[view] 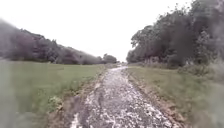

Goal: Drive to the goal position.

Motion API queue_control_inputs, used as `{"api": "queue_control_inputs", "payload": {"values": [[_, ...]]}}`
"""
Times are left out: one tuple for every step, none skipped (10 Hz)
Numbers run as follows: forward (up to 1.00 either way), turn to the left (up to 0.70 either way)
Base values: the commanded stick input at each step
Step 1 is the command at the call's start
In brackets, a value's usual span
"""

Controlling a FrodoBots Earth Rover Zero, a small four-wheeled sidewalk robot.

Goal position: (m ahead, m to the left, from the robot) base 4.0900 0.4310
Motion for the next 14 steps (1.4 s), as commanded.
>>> {"api": "queue_control_inputs", "payload": {"values": [[0.70,0.00],[0.70,0.00],[0.70,0.00],[0.70,0.00],[0.70,0.00],[0.70,0.00],[0.70,0.00],[0.70,0.00],[0.70,0.00],[0.70,0.00],[0.70,0.00],[0.70,0.00],[0.70,0.00],[0.70,0.00]]}}
